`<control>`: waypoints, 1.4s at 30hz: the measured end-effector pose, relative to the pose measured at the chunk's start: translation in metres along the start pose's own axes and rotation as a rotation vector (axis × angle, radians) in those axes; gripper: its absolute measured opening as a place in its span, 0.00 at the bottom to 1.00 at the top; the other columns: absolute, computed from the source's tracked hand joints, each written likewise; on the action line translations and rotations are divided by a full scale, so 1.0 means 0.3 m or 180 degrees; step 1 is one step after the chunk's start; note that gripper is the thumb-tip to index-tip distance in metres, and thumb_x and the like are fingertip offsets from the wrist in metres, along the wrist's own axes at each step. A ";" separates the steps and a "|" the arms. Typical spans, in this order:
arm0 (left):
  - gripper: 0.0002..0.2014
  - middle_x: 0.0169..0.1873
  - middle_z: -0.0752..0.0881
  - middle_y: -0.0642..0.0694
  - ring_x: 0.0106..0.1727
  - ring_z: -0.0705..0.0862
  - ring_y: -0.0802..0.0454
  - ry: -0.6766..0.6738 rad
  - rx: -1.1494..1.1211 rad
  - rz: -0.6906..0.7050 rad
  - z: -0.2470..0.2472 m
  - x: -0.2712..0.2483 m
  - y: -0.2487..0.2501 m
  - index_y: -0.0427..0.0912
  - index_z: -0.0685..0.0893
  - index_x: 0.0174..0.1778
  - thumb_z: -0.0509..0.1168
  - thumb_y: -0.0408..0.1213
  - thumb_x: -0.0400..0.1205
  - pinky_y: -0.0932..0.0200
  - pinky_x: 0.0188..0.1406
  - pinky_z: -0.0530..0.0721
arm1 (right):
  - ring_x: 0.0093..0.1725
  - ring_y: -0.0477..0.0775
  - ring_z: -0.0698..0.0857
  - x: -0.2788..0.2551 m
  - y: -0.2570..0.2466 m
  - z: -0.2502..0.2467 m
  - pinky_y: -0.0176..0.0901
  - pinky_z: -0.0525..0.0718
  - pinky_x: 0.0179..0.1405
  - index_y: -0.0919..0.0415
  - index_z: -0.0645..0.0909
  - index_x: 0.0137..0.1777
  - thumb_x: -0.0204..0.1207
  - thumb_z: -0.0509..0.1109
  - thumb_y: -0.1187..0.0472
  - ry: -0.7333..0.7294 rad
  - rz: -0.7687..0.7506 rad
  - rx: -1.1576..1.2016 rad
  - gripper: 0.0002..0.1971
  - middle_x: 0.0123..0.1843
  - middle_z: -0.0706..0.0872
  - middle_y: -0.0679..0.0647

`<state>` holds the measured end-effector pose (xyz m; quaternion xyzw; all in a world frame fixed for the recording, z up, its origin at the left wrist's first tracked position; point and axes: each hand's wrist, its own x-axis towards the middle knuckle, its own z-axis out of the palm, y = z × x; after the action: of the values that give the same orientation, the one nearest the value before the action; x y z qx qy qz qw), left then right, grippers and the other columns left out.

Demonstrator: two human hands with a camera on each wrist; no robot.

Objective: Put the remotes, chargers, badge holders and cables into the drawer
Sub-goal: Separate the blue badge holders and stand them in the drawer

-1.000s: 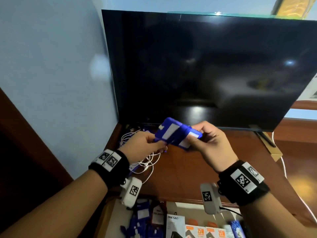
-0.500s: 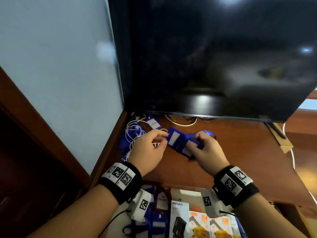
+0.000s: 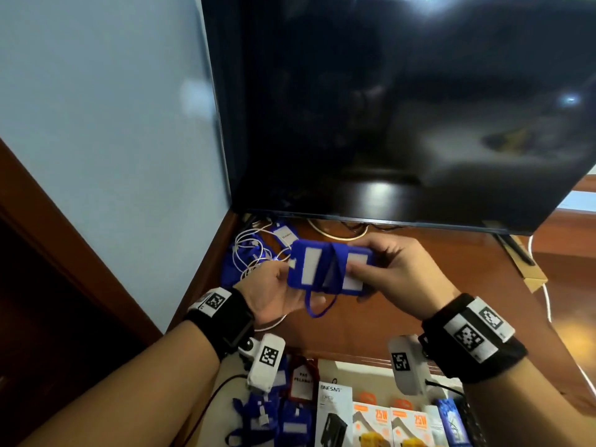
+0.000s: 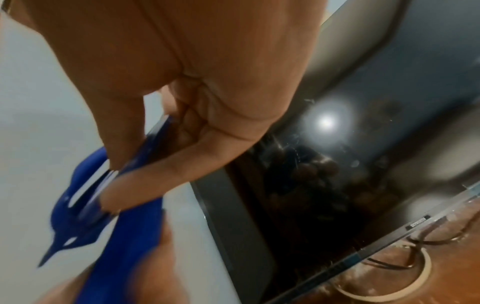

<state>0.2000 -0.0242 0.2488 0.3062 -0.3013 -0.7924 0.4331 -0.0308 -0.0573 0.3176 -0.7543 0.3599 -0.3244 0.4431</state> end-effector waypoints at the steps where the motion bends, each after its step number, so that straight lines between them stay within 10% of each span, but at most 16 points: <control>1: 0.26 0.70 0.84 0.27 0.69 0.83 0.32 -0.0108 -0.0072 0.0008 0.008 0.001 -0.014 0.30 0.79 0.78 0.56 0.39 0.86 0.36 0.76 0.75 | 0.37 0.55 0.92 0.005 -0.003 -0.011 0.53 0.92 0.31 0.58 0.90 0.53 0.79 0.77 0.66 0.0121 -0.0033 0.0028 0.05 0.44 0.92 0.56; 4: 0.20 0.43 0.85 0.39 0.45 0.88 0.43 -0.0157 -0.0086 0.0007 0.040 -0.007 -0.026 0.37 0.91 0.56 0.59 0.46 0.87 0.37 0.69 0.81 | 0.33 0.56 0.90 0.022 0.006 -0.039 0.61 0.92 0.31 0.61 0.87 0.47 0.79 0.77 0.66 0.0505 -0.0043 0.0112 0.02 0.37 0.90 0.57; 10: 0.10 0.34 0.85 0.43 0.39 0.84 0.49 0.0451 0.1284 0.0295 0.090 -0.035 -0.008 0.36 0.88 0.51 0.65 0.39 0.89 0.53 0.51 0.87 | 0.31 0.75 0.88 0.039 0.020 -0.057 0.64 0.90 0.31 0.62 0.84 0.47 0.80 0.77 0.67 0.1101 0.0028 0.0311 0.04 0.34 0.90 0.61; 16: 0.07 0.48 0.90 0.57 0.52 0.88 0.60 0.1411 0.3352 0.1199 0.134 -0.097 -0.027 0.55 0.94 0.54 0.72 0.48 0.85 0.63 0.58 0.84 | 0.29 0.56 0.91 0.052 0.104 -0.022 0.59 0.92 0.31 0.54 0.83 0.46 0.79 0.78 0.60 0.1450 0.0375 -0.0386 0.06 0.38 0.91 0.55; 22: 0.12 0.54 0.80 0.58 0.61 0.78 0.53 0.1633 0.5036 0.2318 0.106 -0.112 0.005 0.52 0.95 0.47 0.72 0.55 0.79 0.59 0.59 0.80 | 0.29 0.44 0.89 -0.001 0.152 0.116 0.36 0.86 0.25 0.52 0.86 0.52 0.81 0.77 0.57 0.0463 0.0417 -0.0686 0.03 0.40 0.90 0.50; 27: 0.05 0.65 0.81 0.62 0.70 0.77 0.60 0.1547 0.4739 0.1317 0.017 -0.103 0.029 0.59 0.87 0.42 0.73 0.51 0.82 0.55 0.71 0.79 | 0.35 0.51 0.92 -0.025 0.139 0.151 0.42 0.91 0.30 0.55 0.88 0.54 0.79 0.79 0.60 -0.0160 0.0517 -0.0284 0.06 0.45 0.91 0.54; 33: 0.11 0.38 0.89 0.44 0.41 0.89 0.45 0.1659 0.3619 0.0886 -0.033 -0.141 -0.082 0.54 0.79 0.48 0.76 0.47 0.82 0.44 0.45 0.90 | 0.35 0.56 0.92 -0.059 0.213 0.206 0.49 0.92 0.31 0.58 0.87 0.50 0.78 0.80 0.62 -0.0175 0.0823 0.0225 0.05 0.42 0.92 0.59; 37: 0.21 0.49 0.95 0.47 0.52 0.94 0.51 0.1950 0.2583 0.0794 -0.077 -0.150 -0.213 0.56 0.75 0.64 0.77 0.37 0.82 0.47 0.55 0.93 | 0.34 0.54 0.89 -0.121 0.307 0.293 0.55 0.92 0.33 0.57 0.85 0.47 0.77 0.81 0.60 -0.0221 0.1188 0.0178 0.06 0.41 0.90 0.61; 42: 0.14 0.61 0.88 0.61 0.64 0.85 0.63 0.1897 0.3453 0.0527 -0.212 -0.194 -0.392 0.67 0.78 0.67 0.68 0.47 0.87 0.56 0.68 0.83 | 0.40 0.42 0.86 -0.182 0.418 0.356 0.40 0.84 0.40 0.44 0.87 0.46 0.75 0.73 0.34 -0.1039 0.1181 -0.1070 0.15 0.39 0.89 0.43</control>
<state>0.2138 0.0652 0.1344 0.6661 -0.5498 -0.3708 0.3414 -0.0055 -0.0091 0.1528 -0.7805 0.4643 -0.0482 0.4157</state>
